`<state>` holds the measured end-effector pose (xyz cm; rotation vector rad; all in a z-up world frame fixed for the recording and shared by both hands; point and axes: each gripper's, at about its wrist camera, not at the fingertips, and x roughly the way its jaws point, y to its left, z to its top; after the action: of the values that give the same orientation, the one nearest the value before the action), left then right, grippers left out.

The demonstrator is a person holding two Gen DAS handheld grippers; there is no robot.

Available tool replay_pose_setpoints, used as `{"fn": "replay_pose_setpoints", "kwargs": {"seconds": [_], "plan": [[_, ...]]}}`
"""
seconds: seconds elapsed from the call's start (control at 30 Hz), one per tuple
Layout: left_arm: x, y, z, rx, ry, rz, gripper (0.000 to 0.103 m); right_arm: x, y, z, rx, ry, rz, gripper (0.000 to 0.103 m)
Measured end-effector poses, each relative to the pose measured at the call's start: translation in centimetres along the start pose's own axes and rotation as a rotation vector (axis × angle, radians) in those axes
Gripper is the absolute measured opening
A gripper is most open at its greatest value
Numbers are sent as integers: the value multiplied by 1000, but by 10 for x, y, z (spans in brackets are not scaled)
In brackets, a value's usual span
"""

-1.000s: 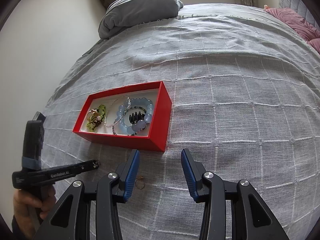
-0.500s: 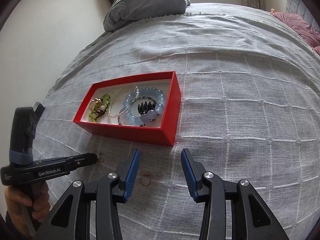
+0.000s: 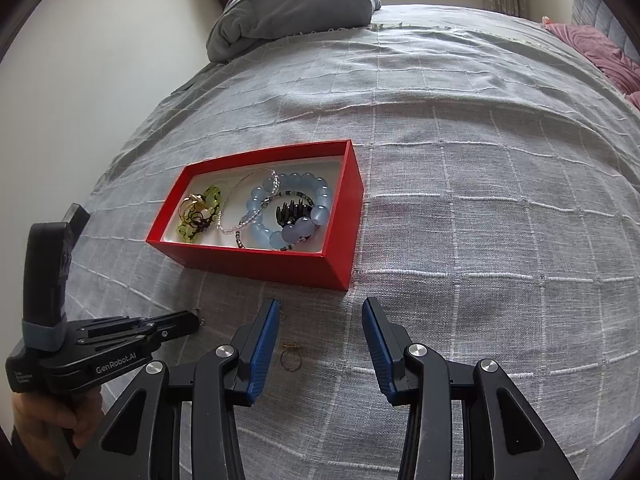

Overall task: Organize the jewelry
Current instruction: 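Lift the gold earring with the left tool and hold it above the bedspread, then carry the gold earring boxward with the left tool while the right tool grasps the hoop earring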

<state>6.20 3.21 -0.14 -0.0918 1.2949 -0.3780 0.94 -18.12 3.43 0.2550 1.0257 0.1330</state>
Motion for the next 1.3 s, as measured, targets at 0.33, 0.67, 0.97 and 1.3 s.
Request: {"fn": "replay_pose_setpoints", "kwargs": {"seconds": [0.33,0.67,0.97,1.3], "plan": [[-23,7,3,-30,-80,-75,4,4,3,0,-13,3,-1,44],[-41,14,5,-45,-152,-12,4,27,58,-16,-207,-4,63,44],[-51,40,0,-61,-160,-1,4,69,107,-34,-371,3,51,44],[-57,47,-3,-50,-161,-7,4,83,131,-44,-517,-45,5,21]]}}
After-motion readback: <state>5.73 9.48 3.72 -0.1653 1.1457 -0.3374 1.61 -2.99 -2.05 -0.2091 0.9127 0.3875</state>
